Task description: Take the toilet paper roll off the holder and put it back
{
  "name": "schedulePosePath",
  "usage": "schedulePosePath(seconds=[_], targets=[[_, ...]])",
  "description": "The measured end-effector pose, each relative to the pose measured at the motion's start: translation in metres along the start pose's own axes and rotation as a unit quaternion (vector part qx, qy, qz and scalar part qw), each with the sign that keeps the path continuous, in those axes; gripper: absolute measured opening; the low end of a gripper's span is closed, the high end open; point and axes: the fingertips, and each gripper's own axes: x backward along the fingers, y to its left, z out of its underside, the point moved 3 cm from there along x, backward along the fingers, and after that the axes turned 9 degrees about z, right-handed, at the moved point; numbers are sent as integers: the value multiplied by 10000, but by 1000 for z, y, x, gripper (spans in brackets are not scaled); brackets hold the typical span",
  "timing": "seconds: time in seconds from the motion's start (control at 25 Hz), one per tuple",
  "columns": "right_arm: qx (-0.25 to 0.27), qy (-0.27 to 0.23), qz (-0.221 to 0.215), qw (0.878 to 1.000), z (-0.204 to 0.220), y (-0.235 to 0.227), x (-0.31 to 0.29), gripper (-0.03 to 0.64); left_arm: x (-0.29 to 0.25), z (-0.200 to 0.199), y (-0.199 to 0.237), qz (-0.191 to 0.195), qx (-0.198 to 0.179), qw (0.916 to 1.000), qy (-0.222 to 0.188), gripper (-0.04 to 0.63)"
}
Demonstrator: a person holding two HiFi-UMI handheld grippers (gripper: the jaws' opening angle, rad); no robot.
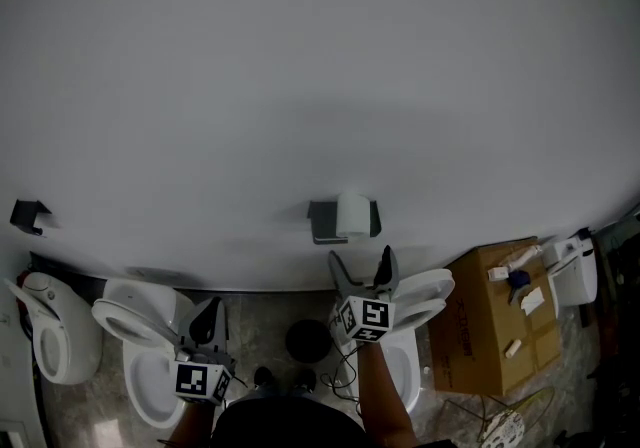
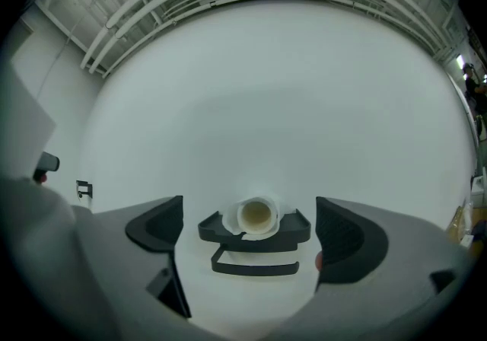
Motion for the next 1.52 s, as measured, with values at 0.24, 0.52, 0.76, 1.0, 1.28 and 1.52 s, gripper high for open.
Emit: schedulePosePath(seconds=[0.24, 0.52, 0.76, 1.0, 1.28, 1.52], targets=[[94, 148, 14, 9998, 14, -2, -22, 529, -6, 2, 1, -23, 20, 10000, -12, 3], [157, 337, -32, 9993, 27, -5, -37, 528, -14, 3, 4, -76, 56, 10000, 23, 3], [202, 417, -43, 9989, 29, -8, -46, 518, -18, 3, 3, -27, 72, 10000, 16, 3], [316, 484, -50, 9983, 34, -7, -49, 435, -23, 4, 1, 7, 90, 10000, -6, 3], [388, 450, 69, 9982, 32, -10, -53, 366, -28, 2, 0, 90, 98, 9999, -7, 3], [460, 383, 118, 9981, 32, -10, -54, 307, -33, -2, 3, -13, 32, 10000, -67, 3]])
